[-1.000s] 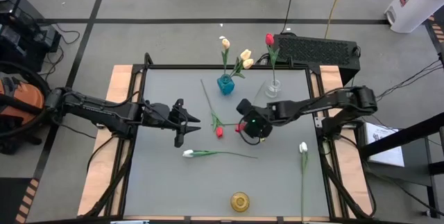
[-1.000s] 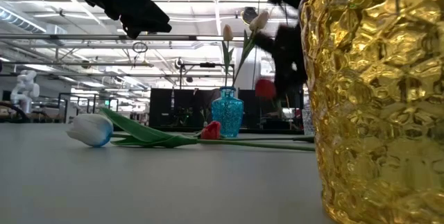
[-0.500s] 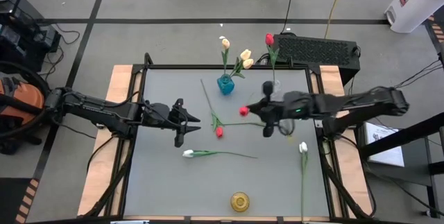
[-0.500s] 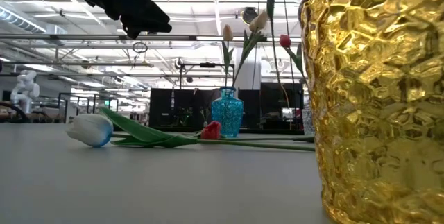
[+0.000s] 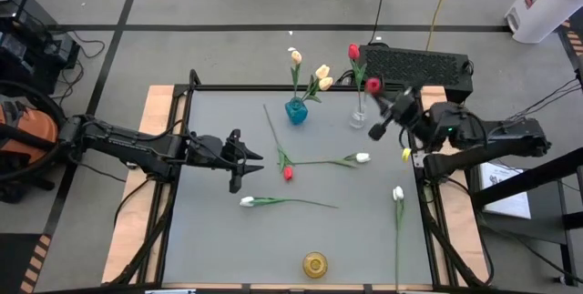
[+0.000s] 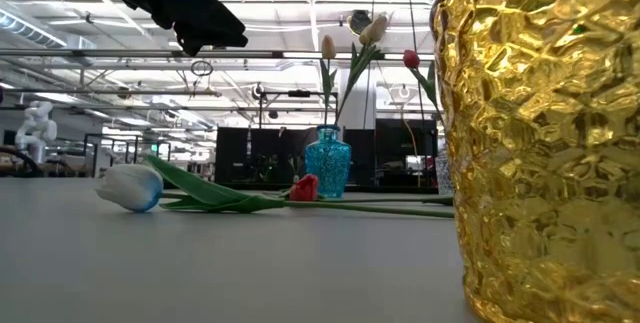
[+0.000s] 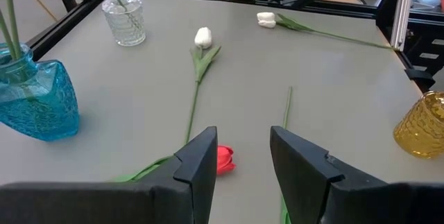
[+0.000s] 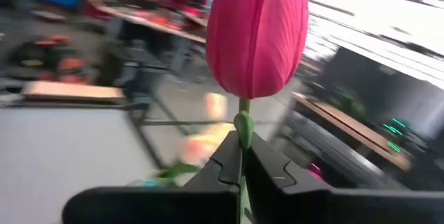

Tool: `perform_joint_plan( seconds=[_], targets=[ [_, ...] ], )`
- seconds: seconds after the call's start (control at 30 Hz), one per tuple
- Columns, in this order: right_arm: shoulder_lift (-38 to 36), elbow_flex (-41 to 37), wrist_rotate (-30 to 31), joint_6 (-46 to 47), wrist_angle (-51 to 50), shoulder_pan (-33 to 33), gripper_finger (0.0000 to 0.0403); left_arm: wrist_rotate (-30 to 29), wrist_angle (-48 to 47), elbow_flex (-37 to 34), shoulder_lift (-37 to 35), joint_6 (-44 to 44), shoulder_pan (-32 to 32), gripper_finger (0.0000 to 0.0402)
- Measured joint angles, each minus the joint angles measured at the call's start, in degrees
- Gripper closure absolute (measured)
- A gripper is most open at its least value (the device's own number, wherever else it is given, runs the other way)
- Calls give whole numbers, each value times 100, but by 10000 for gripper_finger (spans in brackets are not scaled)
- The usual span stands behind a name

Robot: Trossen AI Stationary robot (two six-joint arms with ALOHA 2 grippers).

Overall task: Sort flowers into vase by color
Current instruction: Put the right red flower into the transparent vase

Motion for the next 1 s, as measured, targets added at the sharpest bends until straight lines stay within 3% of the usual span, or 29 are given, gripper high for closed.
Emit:
perform_joint_plan(
  seconds=[0.33, 0.7, 1.0],
  targets=[
    [-259, 0, 1046, 1248, 87, -576, 402, -45, 0, 1, 1, 1, 0, 261],
    [-110, 2, 981, 1962, 0, -1284, 402, -50, -11, 0, 0, 9, 0, 261],
    [213, 7, 388, 2308, -487, -1497, 402, -52, -13, 0, 1, 31, 0, 261]
  ],
)
